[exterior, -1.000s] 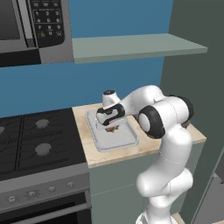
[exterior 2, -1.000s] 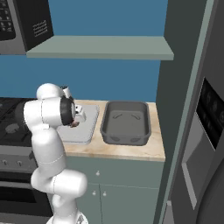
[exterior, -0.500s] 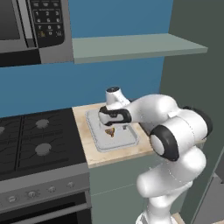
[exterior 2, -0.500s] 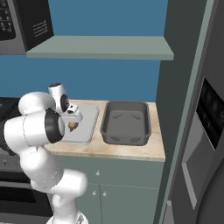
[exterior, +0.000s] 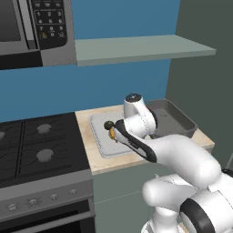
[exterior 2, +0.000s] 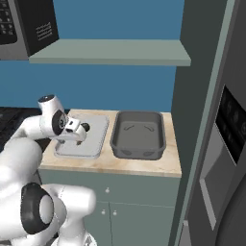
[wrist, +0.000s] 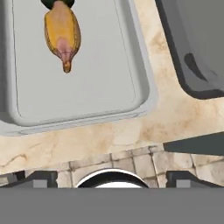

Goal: Place one squash and one chicken drumstick in each tupperware on the nearby counter, to pack two identical lunches.

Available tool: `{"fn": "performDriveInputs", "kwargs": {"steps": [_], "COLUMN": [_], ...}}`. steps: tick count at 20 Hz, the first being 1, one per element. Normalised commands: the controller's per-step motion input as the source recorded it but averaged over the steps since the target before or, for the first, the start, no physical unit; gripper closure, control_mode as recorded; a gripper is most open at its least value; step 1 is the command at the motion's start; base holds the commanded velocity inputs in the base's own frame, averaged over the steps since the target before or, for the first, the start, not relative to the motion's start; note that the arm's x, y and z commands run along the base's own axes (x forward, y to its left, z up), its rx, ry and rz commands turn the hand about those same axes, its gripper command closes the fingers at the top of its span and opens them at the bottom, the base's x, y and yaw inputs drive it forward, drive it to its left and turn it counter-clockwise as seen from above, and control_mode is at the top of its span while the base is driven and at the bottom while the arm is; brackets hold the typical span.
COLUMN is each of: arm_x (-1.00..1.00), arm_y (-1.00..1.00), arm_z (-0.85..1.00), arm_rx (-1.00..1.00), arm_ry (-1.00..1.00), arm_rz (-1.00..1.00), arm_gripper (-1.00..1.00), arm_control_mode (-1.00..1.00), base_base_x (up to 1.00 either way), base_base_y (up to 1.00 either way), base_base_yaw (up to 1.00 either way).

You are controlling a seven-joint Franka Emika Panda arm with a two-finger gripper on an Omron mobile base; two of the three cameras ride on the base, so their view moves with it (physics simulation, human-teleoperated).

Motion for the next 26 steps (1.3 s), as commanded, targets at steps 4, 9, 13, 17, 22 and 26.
{"fn": "performDriveInputs", "kwargs": {"steps": [4, 9, 13, 17, 22, 26], "arm_x": [-1.00, -1.00, -1.00, -1.00, -0.90, -0.29], "arm_y": [-0.69, -0.49, -0.39, -0.26, 0.03, 0.16], "arm_z": [0.59, 0.64, 0.57, 0.72, 0.23, -0.06], "arm_rx": [0.00, 0.00, 0.00, 0.00, -0.01, -0.03], "arm_ry": [-0.24, -0.26, -0.24, -0.18, -0.11, -0.01], "arm_rz": [0.00, 0.00, 0.00, 0.00, 0.00, 0.00], "arm_gripper": [-1.00, -1.00, -1.00, -1.00, -1.00, -1.00], "arm_control_mode": [-1.00, -1.00, -1.00, -1.00, -1.00, 1.00], "base_base_x": [0.00, 0.00, 0.00, 0.00, 0.00, -0.46], "base_base_y": [0.00, 0.00, 0.00, 0.00, 0.00, 0.13], "base_base_yaw": [0.00, 0.00, 0.00, 0.00, 0.00, 0.00]}}
